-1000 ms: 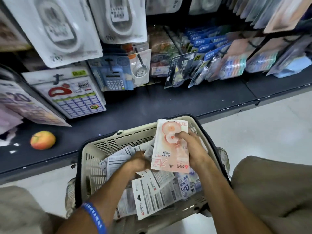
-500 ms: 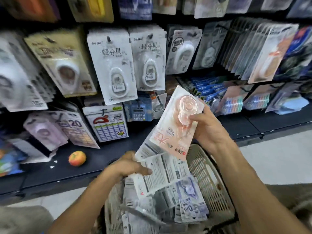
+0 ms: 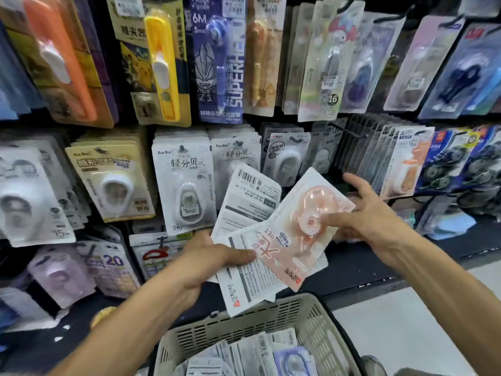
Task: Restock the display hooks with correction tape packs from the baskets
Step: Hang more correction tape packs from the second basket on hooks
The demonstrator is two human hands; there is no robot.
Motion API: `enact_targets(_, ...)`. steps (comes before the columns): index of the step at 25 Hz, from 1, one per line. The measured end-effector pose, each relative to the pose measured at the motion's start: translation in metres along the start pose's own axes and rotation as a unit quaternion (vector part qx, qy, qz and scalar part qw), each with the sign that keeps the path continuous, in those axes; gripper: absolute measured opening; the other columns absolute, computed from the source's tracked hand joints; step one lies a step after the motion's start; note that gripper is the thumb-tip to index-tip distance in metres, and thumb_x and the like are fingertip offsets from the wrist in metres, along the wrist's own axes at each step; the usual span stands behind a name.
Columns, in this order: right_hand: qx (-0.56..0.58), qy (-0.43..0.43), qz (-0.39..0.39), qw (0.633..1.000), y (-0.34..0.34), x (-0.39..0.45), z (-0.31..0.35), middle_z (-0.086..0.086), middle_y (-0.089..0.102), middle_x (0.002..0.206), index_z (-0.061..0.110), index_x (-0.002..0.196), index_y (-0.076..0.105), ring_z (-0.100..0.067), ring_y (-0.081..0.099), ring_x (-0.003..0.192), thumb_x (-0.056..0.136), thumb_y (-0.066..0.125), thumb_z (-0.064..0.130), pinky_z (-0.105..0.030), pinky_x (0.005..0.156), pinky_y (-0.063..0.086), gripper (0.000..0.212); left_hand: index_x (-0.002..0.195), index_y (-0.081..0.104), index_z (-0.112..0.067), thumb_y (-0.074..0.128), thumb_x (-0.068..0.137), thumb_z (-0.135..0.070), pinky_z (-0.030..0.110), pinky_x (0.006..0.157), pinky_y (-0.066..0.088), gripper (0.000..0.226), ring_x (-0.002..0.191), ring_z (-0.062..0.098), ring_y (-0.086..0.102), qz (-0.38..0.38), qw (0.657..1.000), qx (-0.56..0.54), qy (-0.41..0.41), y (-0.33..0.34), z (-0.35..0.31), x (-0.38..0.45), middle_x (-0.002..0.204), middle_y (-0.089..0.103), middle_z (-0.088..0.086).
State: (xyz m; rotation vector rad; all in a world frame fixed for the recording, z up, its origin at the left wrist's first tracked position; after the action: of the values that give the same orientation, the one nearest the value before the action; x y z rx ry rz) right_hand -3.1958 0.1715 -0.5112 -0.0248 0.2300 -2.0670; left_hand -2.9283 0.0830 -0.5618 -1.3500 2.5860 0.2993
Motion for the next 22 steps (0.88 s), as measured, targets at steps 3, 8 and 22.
enact_targets(3, -0.249, 0.052, 0.079, 0.964, -0.022, -0.008, 0.004, 0.003, 0.073, 0.074, 0.024, 0.096, 0.076, -0.013, 0.062, 0.056, 0.061, 0.093, 0.043, -0.023, 0.047, 0.048, 0.044, 0.104, 0.075, -0.004, 0.081, 0.076, 0.005, 0.045, 0.082, 0.062, 0.031, 0.086, 0.031, 0.078, -0.019, 1.0, -0.003, -0.003, 0.009, -0.003, 0.001, 0.095, 0.08, 0.013)
enact_targets(8, 0.08, 0.053, 0.013, 0.995, -0.055, -0.007, 0.003, -0.009, 0.075, 0.081, 0.013, 0.111, 0.067, -0.018, 0.067, 0.052, 0.072, 0.084, 0.039, -0.022, 0.04, 0.046, 0.05, 0.101, 0.078, -0.008, 0.084, 0.061, -0.006, 0.04, 0.068, 0.065, 0.041, 0.088, 0.031, 0.078, 0.021, 0.997, -0.057, 0.05, 0.015, -0.029, 0.004, 0.099, 0.08, 0.014)
enact_targets(22, 0.339, 0.105, -0.241, 0.903, -0.05, -0.002, -0.028, -0.001, 0.078, 0.082, 0.018, 0.109, 0.067, -0.013, 0.071, 0.055, 0.09, 0.065, 0.053, -0.019, 0.039, 0.048, 0.04, 0.095, 0.081, -0.012, 0.08, 0.064, -0.007, 0.032, 0.061, 0.062, 0.031, 0.088, 0.031, 0.078, 0.037, 0.988, -0.115, 0.099, 0.038, -0.04, 0.009, 0.101, 0.079, 0.015)
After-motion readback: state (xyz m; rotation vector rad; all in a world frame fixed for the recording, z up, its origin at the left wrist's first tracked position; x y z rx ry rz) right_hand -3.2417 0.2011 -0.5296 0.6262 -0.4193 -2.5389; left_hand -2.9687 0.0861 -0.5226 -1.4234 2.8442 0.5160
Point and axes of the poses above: each hand's wrist, its own x-axis towards the middle knuckle, its own y-axis out of the palm, z = x × y, the point moved 5 cm from there along x, towards the middle knuckle
